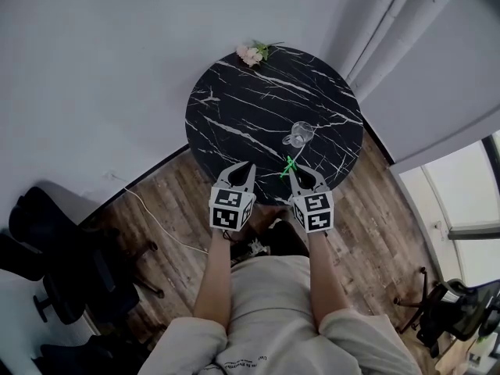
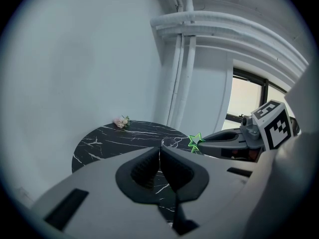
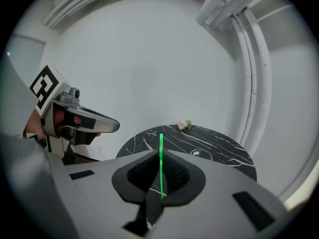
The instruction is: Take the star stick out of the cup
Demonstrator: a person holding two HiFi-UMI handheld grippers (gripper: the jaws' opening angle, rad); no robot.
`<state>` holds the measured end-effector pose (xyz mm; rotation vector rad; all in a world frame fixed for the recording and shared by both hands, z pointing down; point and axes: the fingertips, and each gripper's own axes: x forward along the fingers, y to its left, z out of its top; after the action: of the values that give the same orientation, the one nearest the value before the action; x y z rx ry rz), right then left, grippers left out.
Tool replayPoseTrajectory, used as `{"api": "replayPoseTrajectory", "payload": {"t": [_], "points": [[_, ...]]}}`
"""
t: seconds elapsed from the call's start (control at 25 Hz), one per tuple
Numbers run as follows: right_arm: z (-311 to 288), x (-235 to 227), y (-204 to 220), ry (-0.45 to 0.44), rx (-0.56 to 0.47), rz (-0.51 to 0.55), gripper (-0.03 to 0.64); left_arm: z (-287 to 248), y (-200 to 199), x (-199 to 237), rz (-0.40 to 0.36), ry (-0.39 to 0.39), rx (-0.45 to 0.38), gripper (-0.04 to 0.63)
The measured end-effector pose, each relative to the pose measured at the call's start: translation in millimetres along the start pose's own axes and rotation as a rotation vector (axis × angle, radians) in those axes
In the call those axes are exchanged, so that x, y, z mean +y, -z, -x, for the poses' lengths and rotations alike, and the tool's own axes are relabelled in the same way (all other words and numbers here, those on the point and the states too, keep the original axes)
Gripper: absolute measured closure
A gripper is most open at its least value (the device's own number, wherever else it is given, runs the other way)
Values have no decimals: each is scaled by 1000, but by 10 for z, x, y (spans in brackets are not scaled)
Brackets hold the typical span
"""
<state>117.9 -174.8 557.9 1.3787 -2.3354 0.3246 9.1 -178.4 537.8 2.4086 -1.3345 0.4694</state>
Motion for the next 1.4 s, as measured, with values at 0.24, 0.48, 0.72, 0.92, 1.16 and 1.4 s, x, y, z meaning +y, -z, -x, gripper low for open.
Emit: {"api": "replayPoseTrajectory", "payload": {"t": [0.24,0.48,0.72,0.92,1.16,1.4], "points": [[12,16,-2,-5,4,21,574,14,45,35,7,-11,10,572],[17,10,-3,-20,15,23,574,-19,72,11,-26,-21,28,572],[39,11,16,-24,24,15,574,-55,118,-24,-46,-13,41,572],[90,-13,51,-25,25,15,574,-83,173,-84,-68,-9,61,572],[127,-19,73,-19,29,9,574,-79,192,-123,-59,1,59,572],[190,-64,2,-24,11,6,574,-135,170,-207,-51,10,49,572]]}}
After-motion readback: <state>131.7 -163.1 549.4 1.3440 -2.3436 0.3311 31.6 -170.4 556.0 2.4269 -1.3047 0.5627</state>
